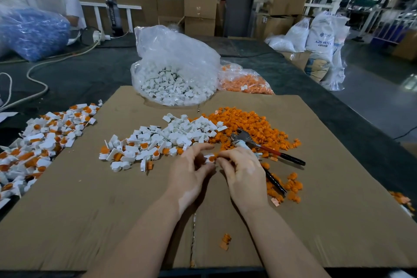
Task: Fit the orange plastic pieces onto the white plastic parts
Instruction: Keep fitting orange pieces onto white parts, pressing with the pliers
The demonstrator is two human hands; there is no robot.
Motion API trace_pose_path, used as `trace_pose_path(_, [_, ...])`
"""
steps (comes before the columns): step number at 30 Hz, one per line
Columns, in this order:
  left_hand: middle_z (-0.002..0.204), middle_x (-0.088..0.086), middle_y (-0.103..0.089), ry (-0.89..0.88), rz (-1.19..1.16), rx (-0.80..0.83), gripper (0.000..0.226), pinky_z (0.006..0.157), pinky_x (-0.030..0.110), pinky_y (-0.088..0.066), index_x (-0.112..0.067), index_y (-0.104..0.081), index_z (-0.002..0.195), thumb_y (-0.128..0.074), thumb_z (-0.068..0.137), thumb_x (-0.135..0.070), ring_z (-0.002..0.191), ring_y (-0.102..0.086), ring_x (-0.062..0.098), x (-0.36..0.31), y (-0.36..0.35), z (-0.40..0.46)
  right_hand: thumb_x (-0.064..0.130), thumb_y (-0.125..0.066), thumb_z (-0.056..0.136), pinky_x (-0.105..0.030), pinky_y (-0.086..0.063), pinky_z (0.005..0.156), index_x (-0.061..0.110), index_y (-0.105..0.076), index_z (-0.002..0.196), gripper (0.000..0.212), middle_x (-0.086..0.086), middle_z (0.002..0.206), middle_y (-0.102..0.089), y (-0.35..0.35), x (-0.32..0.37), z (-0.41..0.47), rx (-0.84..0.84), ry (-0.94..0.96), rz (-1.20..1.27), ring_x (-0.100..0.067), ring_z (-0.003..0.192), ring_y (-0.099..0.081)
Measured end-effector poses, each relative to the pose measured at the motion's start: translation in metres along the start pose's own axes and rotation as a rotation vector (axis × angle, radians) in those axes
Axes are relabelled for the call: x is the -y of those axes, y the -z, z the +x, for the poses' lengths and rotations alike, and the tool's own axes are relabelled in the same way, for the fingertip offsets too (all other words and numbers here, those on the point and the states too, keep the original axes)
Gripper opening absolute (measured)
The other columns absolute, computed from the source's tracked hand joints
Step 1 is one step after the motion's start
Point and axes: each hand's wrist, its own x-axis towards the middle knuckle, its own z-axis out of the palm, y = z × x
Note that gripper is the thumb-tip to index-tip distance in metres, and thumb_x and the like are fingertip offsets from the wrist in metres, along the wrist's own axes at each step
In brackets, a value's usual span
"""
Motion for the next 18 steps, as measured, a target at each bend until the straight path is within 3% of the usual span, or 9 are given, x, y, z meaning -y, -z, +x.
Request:
trace_pose_path(4, [0.094, -0.001, -0.054, 0.071, -0.056, -0.231, 0.023, 0.079, 0.019, -0.043, -0.026, -0.064, 0.095, -0.060, 0.087, -0.005, 0.084, -0.055, 0.007, 0.0008, 0.0023, 0.0009, 0.003, -0.069, 0.080, -0.023, -0.047, 0.075, 0.007, -0.070, 0.084, 0.006, -0.003, 0.082, -0.067, -0.0013, -0.0027, -0.0013, -0.089, -0.056, -0.058, -0.018, 0.080, -0.062])
trace_pose_path(7, [0.099, -0.001, -0.043, 0.114, 0.019, -0.381, 0.023, 0.076, 0.008, -0.034, -0.015, -0.064, 0.109, -0.054, 0.091, -0.004, 0.080, -0.049, 0.004, 0.0018, 0.0039, 0.0026, 0.000, -0.072, 0.074, -0.026, -0.050, 0.055, 0.006, -0.068, 0.075, 0.007, -0.003, 0.077, -0.067, -0.0010, -0.0010, -0.0026, -0.140, -0.073, -0.138, -0.018, 0.064, -0.063])
trace_pose_path(9, [0.107, -0.001, -0.036, 0.172, 0.051, -0.383, 0.033, 0.083, 0.004, -0.027, -0.008, -0.055, 0.124, -0.053, 0.091, -0.004, 0.095, -0.050, 0.013, 0.0025, 0.0038, 0.0039, 0.005, -0.074, 0.071, -0.024, -0.045, 0.044, 0.008, -0.065, 0.068, 0.010, -0.005, 0.079, -0.068, -0.0001, 0.0012, -0.0033, -0.136, -0.112, -0.213, -0.019, 0.053, -0.060])
trace_pose_path(13, [0.129, 0.010, -0.033, 0.240, 0.157, -0.327, 0.049, 0.095, 0.018, -0.026, -0.004, -0.038, 0.139, -0.051, 0.092, -0.004, 0.124, -0.037, 0.025, 0.0034, 0.0023, 0.0050, 0.009, -0.079, 0.062, -0.022, -0.039, 0.039, 0.009, -0.060, 0.061, 0.019, -0.013, 0.086, -0.070, -0.0013, 0.0017, -0.0043, -0.045, -0.112, -0.373, -0.022, 0.044, -0.056])
trace_pose_path(18, [0.150, 0.013, -0.018, 0.270, 0.272, -0.274, 0.052, 0.109, 0.030, -0.024, -0.001, -0.028, 0.142, -0.046, 0.093, -0.001, 0.140, -0.017, 0.025, -0.0001, 0.0006, 0.0055, -0.007, -0.085, 0.045, -0.025, -0.043, 0.041, 0.009, -0.060, 0.058, 0.033, -0.007, 0.063, -0.060, -0.0049, -0.0025, -0.0038, 0.027, -0.058, -0.427, -0.022, 0.047, -0.055])
